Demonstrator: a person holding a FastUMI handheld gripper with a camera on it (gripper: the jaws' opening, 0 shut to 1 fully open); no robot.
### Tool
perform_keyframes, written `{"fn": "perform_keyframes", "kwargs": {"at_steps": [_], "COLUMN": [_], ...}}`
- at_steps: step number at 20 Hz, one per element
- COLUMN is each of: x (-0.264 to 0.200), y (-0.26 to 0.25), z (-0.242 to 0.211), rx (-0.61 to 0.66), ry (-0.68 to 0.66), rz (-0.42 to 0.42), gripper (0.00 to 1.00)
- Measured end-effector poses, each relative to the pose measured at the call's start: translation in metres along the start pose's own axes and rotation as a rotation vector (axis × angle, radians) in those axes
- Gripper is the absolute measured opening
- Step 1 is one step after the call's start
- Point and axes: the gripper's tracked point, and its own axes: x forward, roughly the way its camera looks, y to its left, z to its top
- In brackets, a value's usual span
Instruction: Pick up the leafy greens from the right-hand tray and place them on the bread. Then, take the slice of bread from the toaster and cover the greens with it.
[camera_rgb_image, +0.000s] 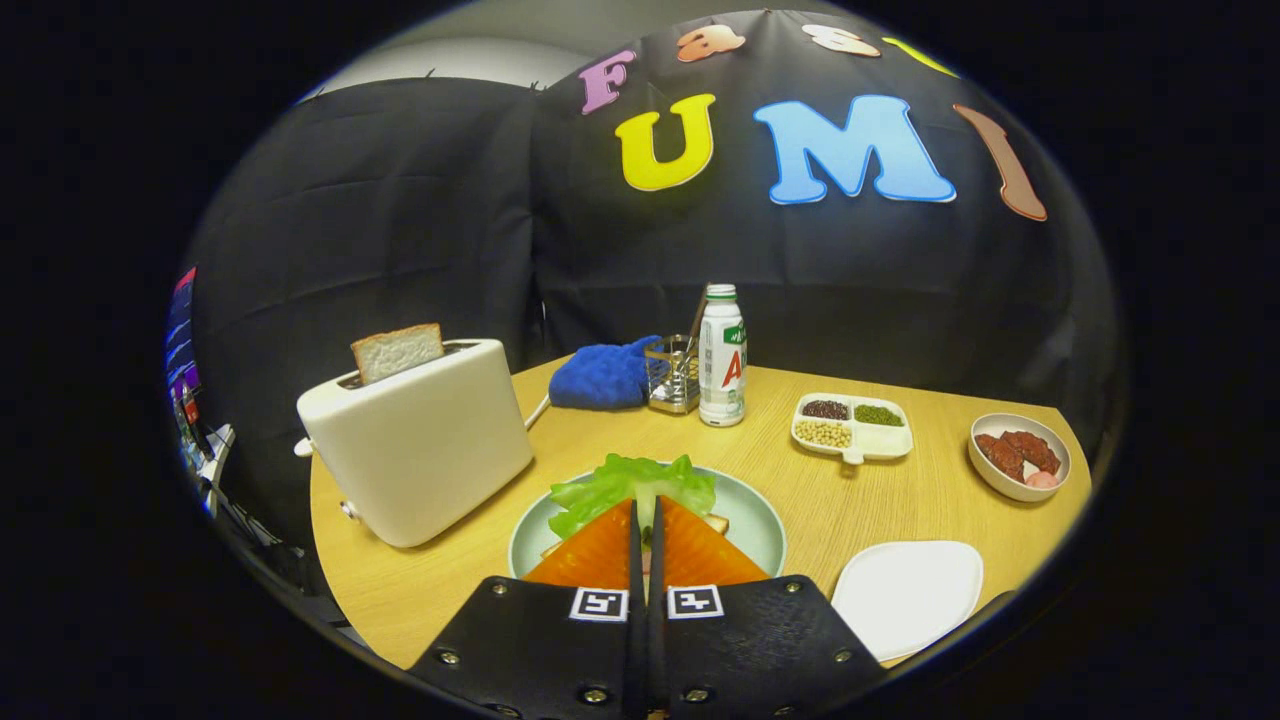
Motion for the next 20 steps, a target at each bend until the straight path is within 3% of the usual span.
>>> {"fn": "perform_keyframes", "kwargs": {"at_steps": [4,6,8,9,11,20], "x": [0.001,-0.002,-0.006,-0.008,-0.017,-0.062], "y": [-0.002,-0.018,-0.022,-0.02,-0.022,0.024], "z": [-0.014,-0.018,-0.017,-0.013,-0.003,0.046], "rx": [0.001,-0.037,-0.039,-0.032,-0.021,-0.009], "ry": [0.035,0.044,0.028,0.013,-0.035,-0.233], "rz": [-0.007,-0.077,-0.101,-0.099,-0.107,-0.137], "gripper": [0.05,0.13,0.33,0.52,0.68,0.69]}}
